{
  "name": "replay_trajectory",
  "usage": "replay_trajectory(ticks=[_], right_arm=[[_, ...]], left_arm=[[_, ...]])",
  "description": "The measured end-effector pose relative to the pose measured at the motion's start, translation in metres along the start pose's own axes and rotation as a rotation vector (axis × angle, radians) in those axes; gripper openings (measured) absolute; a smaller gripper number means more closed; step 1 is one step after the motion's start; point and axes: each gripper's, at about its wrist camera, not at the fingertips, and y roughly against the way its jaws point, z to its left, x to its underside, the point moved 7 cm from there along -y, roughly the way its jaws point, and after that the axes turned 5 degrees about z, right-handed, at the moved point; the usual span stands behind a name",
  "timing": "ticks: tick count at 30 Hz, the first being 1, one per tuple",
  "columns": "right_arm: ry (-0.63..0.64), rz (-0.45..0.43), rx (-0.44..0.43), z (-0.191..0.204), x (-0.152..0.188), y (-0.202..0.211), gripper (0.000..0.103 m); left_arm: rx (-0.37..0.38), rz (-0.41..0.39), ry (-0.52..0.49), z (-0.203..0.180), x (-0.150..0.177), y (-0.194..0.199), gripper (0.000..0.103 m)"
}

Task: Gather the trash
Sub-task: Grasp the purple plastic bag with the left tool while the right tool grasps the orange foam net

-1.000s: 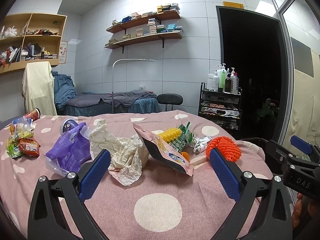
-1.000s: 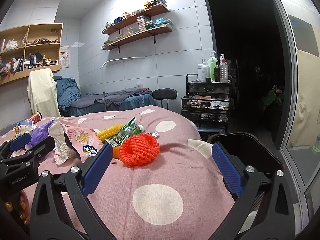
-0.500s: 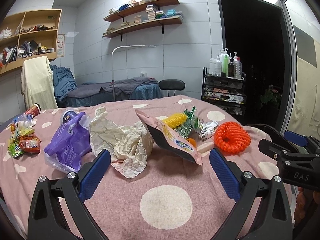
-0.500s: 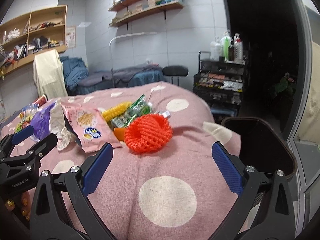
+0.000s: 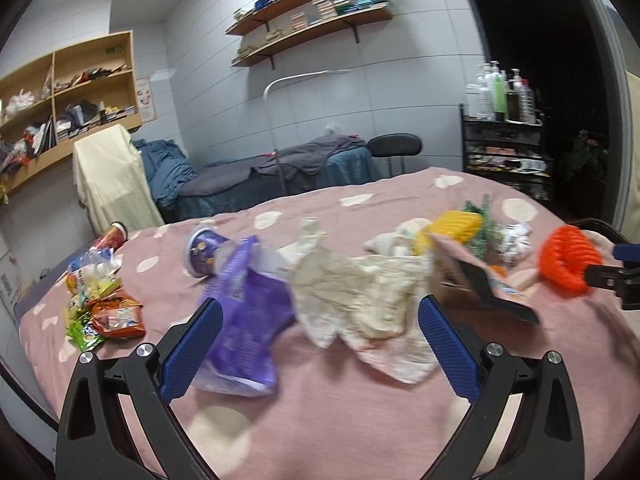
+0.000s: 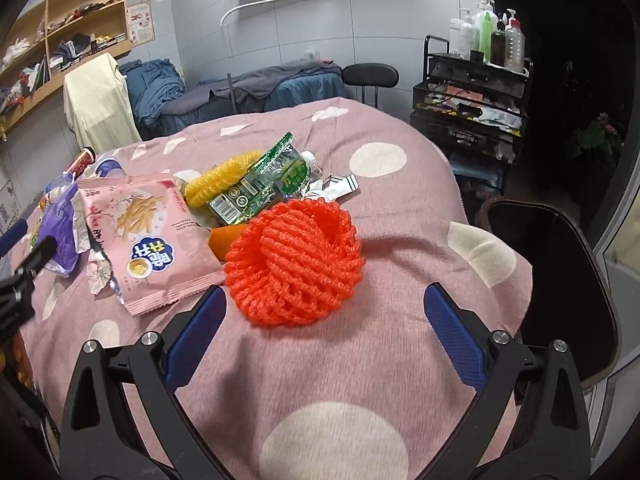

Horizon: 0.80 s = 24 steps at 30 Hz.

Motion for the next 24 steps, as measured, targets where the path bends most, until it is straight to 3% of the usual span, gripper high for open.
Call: replay_trajectory(ticks=[4,8,10,12,15,24], right_arm=[[0.011,0.019,-0.005,-0.001,-0.006,-0.006,0.090],[0.020,0.035,-0.013,0.001,-0.011,-0.012,0.081],[0.024,0.046,-0.020,0.001,-0.010,-0.016,0.072],[0.027,0.063,-0.033,0.002,-0.009,-0.020,0.054],[0.030,0.073,-0.050,0.003,-0.008,-0.025,0.040],[0.034,0.039,-0.082,0.009,-0.006,-0.018,0.027]], left_arm=[[-0.046,0.068,0.011,0.034,-0.003,-0.023,0.091],[-0.016,0.167,0.020,0.055,0.004,-0.049,0.086],[0.010,0.232,0.049,0.065,0.013,-0.066,0.081],[0.046,0.275,0.081,0.069,0.021,-0.075,0.065],[0.050,0.290,0.114,0.073,0.028,-0.079,0.051],[0.052,0.263,0.206,0.075,0.036,-0.068,0.021]])
